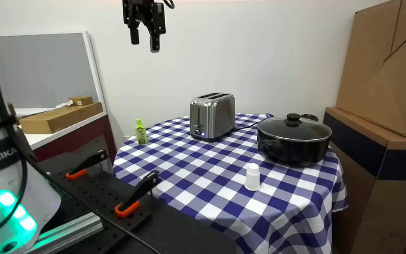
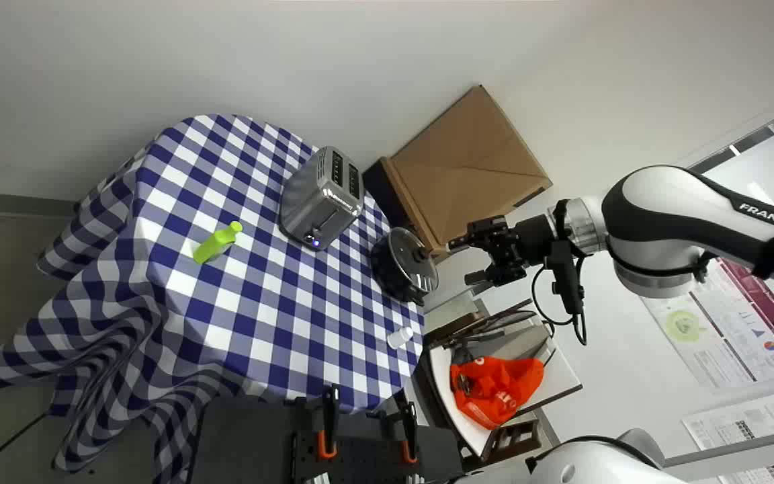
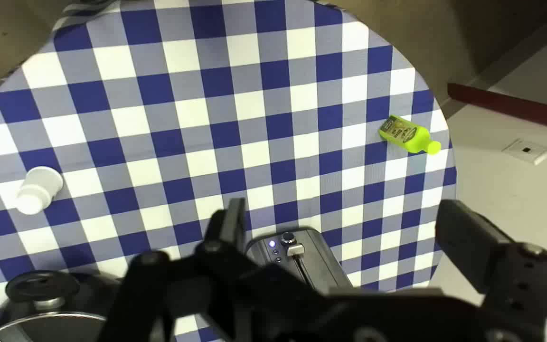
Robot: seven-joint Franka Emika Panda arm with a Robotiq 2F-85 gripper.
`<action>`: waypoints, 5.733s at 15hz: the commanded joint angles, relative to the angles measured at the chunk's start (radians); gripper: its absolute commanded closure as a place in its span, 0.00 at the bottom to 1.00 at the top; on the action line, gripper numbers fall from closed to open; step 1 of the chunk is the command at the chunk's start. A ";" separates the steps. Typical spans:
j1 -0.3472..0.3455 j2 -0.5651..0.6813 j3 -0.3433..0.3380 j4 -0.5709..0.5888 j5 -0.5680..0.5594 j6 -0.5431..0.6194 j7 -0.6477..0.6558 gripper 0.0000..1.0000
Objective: Turn off the switch on the toaster
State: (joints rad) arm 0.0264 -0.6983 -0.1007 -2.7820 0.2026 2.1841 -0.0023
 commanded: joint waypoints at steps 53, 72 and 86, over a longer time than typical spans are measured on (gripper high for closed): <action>-0.088 0.635 0.087 0.240 -0.118 0.460 0.089 1.00; 0.014 1.169 0.073 0.400 -0.190 0.935 0.066 1.00; 0.061 1.425 0.070 0.535 -0.188 1.156 0.008 1.00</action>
State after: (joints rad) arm 0.0789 0.6667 -0.0258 -2.3087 0.0288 3.2908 0.0208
